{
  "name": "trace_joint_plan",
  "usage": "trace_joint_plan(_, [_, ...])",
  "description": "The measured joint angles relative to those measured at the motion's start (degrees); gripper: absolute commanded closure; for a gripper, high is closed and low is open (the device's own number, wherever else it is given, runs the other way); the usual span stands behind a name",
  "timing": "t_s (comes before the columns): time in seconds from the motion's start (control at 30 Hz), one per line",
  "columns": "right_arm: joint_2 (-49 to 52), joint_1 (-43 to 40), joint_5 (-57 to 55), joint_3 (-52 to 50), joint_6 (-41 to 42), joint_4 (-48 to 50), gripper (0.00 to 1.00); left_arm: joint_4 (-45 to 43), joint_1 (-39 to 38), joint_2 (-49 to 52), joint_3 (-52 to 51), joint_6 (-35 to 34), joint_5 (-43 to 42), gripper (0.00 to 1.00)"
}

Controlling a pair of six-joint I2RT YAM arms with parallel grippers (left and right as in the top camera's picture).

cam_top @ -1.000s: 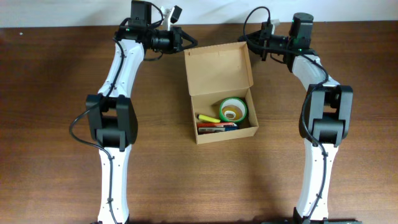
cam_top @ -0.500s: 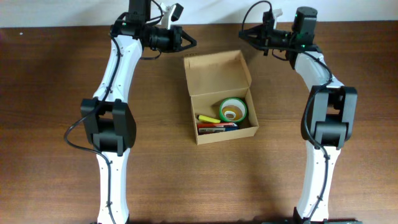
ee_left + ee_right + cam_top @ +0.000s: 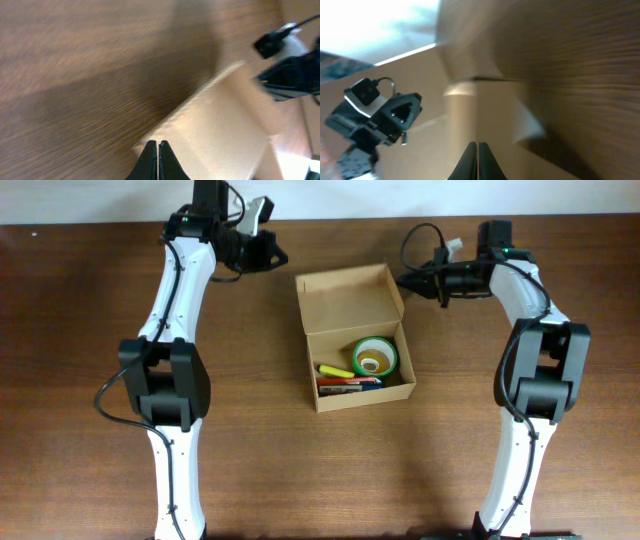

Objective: Pack container

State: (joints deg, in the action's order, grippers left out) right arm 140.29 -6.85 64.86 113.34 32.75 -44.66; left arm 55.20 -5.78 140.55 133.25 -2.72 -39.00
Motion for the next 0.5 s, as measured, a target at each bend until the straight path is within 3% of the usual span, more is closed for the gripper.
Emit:
trace_joint_plan(0.23, [0.02,-1.01,-5.46,0.0,-6.95,-4.72,0.96,-1.7,0.02,0.0,-7.89,0.15,1.38,0.98])
trace_joint_plan(0.5, [0.02,-0.59,-8.09,0.0,-10.69,-7.3,0.96,-4.0,-1.03,0.0,-12.39,0.11,-3.23,0.98])
